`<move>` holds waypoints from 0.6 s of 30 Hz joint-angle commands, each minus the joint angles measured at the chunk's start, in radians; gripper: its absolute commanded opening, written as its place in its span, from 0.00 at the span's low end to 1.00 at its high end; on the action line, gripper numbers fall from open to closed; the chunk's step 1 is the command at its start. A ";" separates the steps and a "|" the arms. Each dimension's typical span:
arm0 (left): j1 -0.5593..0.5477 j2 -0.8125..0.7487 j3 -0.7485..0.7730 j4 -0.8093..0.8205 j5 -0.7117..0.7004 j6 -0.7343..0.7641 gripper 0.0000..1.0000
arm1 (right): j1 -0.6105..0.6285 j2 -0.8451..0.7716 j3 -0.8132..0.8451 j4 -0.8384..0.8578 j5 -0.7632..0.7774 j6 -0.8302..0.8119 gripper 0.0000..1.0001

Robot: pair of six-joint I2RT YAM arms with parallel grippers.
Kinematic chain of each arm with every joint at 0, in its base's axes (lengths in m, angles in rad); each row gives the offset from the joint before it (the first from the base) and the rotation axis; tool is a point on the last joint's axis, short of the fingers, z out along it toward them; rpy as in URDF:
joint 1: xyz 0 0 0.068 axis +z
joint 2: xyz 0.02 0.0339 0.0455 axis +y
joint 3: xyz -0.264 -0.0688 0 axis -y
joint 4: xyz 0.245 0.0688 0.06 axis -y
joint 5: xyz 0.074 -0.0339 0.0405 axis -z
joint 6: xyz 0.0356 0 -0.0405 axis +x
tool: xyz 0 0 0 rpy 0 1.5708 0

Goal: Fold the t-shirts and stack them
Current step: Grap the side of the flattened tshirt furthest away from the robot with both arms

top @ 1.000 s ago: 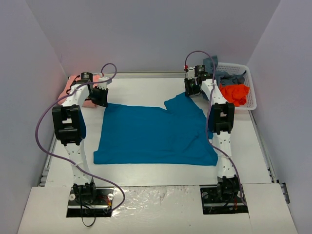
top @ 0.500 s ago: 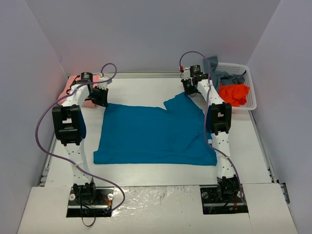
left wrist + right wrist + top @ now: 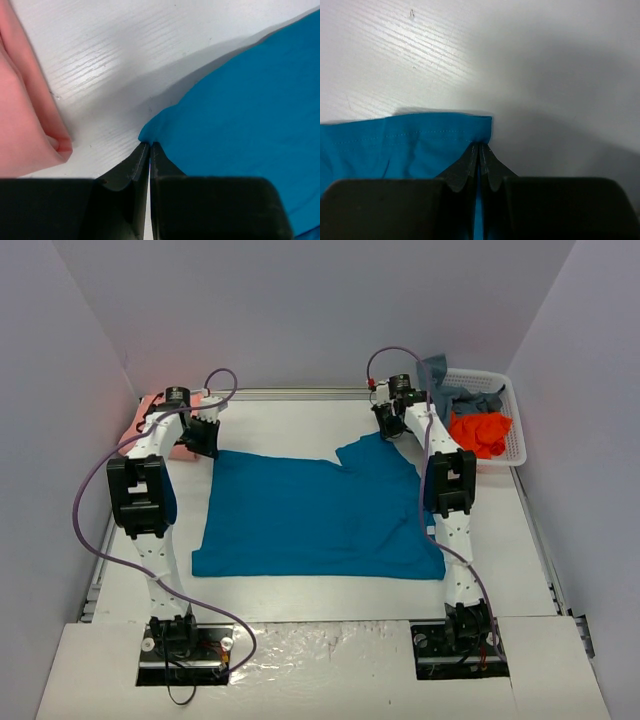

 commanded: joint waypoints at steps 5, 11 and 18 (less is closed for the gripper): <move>-0.002 -0.074 0.050 -0.018 -0.010 -0.013 0.02 | -0.012 -0.165 -0.050 -0.050 0.011 -0.008 0.00; -0.002 -0.098 0.038 -0.024 0.011 -0.007 0.03 | -0.028 -0.252 -0.098 -0.051 0.007 -0.008 0.00; -0.001 -0.158 -0.022 -0.012 0.037 -0.005 0.02 | -0.046 -0.387 -0.214 -0.053 -0.009 -0.010 0.00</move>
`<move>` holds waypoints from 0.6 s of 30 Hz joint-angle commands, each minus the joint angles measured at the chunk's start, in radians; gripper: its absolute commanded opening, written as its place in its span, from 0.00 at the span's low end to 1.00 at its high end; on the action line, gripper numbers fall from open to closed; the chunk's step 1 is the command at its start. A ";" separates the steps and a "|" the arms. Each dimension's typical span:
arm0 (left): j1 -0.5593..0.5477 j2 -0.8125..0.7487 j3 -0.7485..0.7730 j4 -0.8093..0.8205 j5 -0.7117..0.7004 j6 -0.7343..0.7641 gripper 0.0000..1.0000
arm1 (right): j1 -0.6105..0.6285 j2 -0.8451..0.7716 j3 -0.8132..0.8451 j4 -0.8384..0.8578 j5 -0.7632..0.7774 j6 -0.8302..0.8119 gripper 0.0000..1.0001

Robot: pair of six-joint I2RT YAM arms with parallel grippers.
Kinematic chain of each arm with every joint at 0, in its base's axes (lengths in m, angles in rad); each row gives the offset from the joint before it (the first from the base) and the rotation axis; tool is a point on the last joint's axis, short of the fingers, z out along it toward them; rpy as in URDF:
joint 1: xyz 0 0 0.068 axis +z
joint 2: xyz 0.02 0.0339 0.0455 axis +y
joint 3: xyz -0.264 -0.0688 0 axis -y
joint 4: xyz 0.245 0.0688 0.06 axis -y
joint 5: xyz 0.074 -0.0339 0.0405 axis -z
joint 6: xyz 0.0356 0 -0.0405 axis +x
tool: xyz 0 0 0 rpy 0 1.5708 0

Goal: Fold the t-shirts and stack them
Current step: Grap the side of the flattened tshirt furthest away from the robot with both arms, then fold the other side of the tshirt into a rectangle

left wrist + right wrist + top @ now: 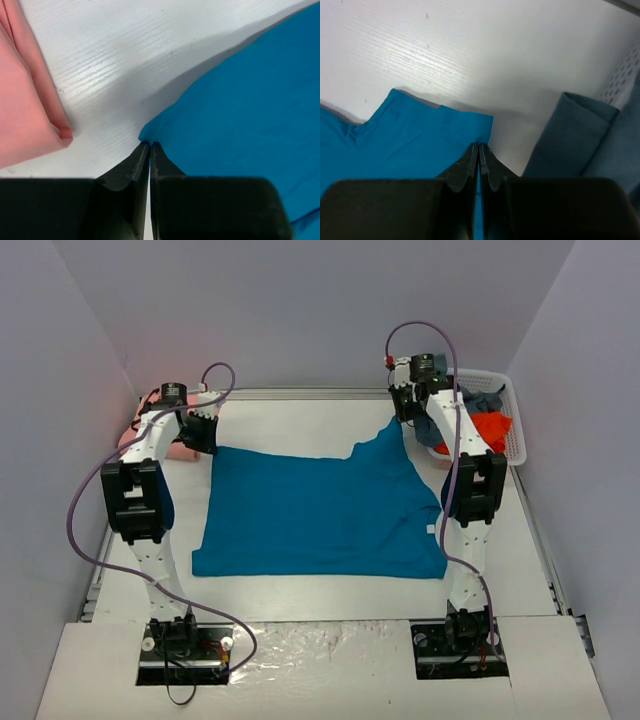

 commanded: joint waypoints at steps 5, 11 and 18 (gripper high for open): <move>0.002 -0.170 -0.089 0.000 0.052 0.019 0.02 | -0.024 -0.234 -0.190 -0.028 -0.033 -0.019 0.00; 0.012 -0.257 -0.187 0.020 0.071 0.036 0.02 | -0.030 -0.379 -0.350 -0.028 -0.047 -0.025 0.00; 0.024 -0.349 -0.316 0.037 0.085 0.067 0.02 | -0.033 -0.557 -0.529 -0.034 -0.050 -0.039 0.00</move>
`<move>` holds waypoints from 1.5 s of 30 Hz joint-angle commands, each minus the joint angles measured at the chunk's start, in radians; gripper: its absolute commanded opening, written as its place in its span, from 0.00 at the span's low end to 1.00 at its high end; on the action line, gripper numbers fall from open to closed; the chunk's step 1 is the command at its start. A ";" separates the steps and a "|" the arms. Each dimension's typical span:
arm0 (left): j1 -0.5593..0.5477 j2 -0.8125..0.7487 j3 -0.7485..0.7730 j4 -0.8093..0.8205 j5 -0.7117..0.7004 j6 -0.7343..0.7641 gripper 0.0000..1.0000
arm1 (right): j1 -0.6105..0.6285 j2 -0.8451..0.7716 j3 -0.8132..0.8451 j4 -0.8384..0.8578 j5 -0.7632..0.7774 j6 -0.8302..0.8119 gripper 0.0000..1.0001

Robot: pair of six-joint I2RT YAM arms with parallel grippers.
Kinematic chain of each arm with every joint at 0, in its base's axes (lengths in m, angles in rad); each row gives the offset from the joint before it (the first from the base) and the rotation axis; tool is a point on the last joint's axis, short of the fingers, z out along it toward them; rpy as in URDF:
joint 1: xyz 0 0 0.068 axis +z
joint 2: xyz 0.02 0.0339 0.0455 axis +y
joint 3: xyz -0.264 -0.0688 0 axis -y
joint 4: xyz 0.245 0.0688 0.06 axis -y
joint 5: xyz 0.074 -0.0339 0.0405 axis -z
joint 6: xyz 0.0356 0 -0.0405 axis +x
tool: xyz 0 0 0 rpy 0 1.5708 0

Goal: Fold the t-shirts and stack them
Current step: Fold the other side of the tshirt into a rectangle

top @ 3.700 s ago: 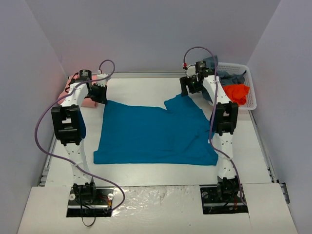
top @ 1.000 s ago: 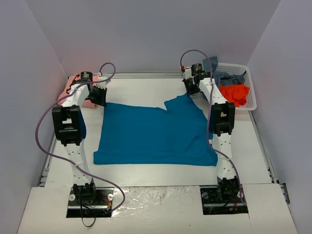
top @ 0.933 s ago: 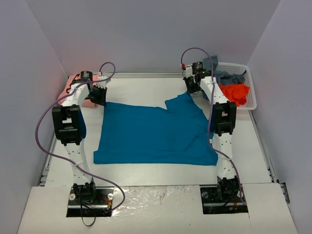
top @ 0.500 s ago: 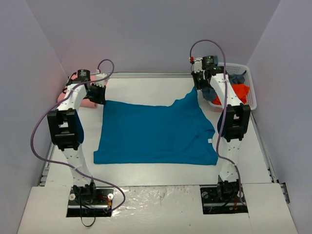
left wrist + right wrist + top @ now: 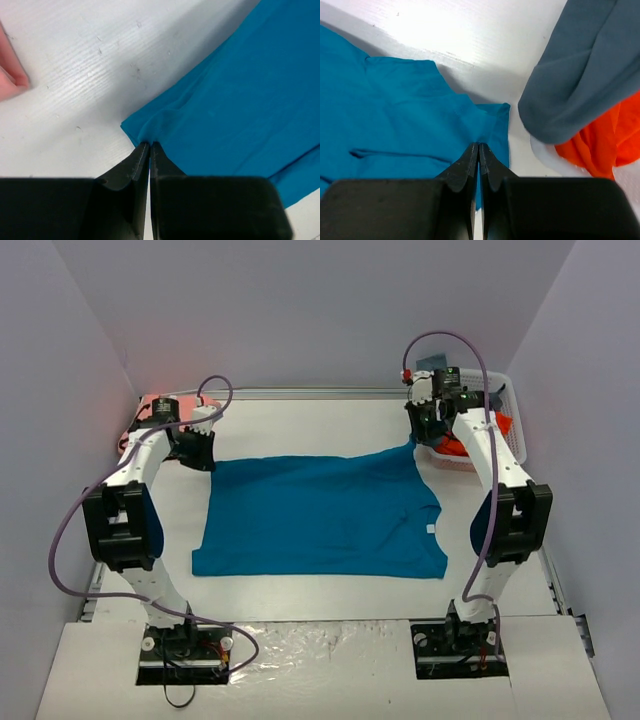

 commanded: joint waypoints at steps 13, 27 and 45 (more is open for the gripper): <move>0.028 -0.249 -0.175 -0.039 0.043 0.133 0.02 | -0.007 -0.266 -0.303 -0.048 -0.038 -0.053 0.00; 0.055 -0.354 -0.304 -0.028 -0.008 0.188 0.02 | -0.007 -0.384 -0.425 -0.091 -0.009 -0.077 0.00; 0.089 -0.366 -0.348 -0.059 0.026 0.240 0.02 | -0.007 -0.408 -0.534 -0.108 -0.004 -0.111 0.00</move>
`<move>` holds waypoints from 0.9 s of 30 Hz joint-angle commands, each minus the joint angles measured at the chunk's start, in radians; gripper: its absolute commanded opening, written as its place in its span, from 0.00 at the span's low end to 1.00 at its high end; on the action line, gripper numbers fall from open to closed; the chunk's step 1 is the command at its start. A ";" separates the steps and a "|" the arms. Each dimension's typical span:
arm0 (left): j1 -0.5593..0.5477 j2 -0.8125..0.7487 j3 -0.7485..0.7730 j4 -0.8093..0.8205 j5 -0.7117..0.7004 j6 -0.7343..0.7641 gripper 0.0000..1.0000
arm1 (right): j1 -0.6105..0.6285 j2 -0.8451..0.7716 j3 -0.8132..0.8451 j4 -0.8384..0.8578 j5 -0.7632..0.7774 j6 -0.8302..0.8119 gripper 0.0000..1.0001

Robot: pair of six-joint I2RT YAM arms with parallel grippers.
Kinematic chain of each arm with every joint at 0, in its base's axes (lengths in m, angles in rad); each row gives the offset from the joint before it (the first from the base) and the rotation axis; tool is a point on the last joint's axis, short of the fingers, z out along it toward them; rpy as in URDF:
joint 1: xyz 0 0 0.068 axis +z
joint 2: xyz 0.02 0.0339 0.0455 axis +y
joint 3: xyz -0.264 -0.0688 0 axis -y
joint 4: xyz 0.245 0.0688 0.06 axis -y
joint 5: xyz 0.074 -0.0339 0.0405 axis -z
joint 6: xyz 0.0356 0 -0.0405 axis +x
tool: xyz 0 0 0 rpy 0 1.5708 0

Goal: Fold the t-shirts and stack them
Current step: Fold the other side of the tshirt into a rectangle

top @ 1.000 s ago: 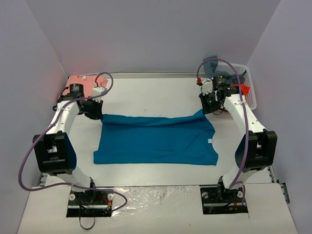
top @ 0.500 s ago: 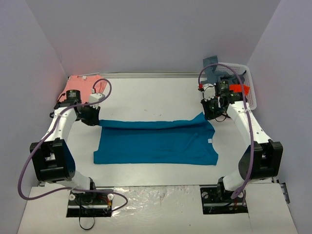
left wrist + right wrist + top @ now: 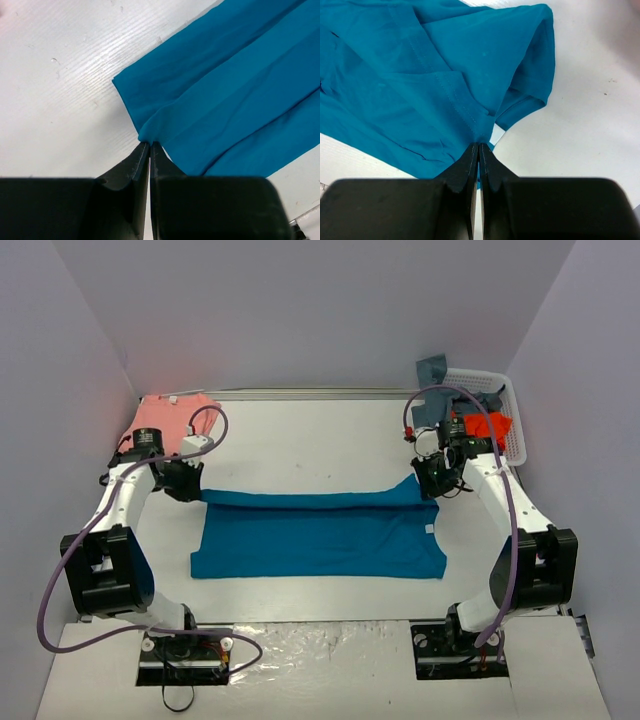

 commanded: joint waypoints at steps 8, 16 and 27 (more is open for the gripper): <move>0.010 -0.066 -0.051 -0.048 0.038 0.068 0.02 | -0.004 -0.030 -0.033 -0.064 0.003 -0.053 0.00; 0.010 -0.071 -0.080 -0.055 0.034 0.092 0.02 | 0.004 0.014 -0.040 -0.085 -0.014 -0.082 0.00; 0.008 -0.094 -0.149 -0.041 0.075 0.134 0.20 | 0.048 0.089 -0.028 -0.122 -0.025 -0.110 0.30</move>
